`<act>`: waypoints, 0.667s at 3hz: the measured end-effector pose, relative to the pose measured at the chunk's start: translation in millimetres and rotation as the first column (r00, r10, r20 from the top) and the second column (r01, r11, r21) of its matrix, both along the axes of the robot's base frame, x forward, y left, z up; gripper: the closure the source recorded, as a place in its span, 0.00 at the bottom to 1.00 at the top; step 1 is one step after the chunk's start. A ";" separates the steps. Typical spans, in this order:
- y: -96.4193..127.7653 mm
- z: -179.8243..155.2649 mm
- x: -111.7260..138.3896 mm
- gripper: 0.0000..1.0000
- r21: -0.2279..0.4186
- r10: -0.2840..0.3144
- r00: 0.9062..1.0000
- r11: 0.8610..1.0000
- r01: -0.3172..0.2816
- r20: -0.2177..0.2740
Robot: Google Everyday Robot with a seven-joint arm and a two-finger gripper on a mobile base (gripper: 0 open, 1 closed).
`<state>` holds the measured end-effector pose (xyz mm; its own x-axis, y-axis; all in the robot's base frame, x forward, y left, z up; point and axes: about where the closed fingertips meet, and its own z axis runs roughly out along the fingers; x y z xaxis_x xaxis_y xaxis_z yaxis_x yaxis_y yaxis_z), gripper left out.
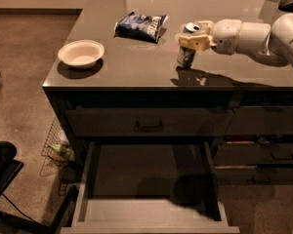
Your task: Pick redbull can from middle drawer and place on counter
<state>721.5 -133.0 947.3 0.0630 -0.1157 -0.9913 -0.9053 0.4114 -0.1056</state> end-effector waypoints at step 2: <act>6.8 -0.6 0.5 0.35 0.001 0.010 1.000 1.000 -0.010 -0.001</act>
Offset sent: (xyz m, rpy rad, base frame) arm 0.0001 0.0025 -0.0003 0.0007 0.0007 0.0040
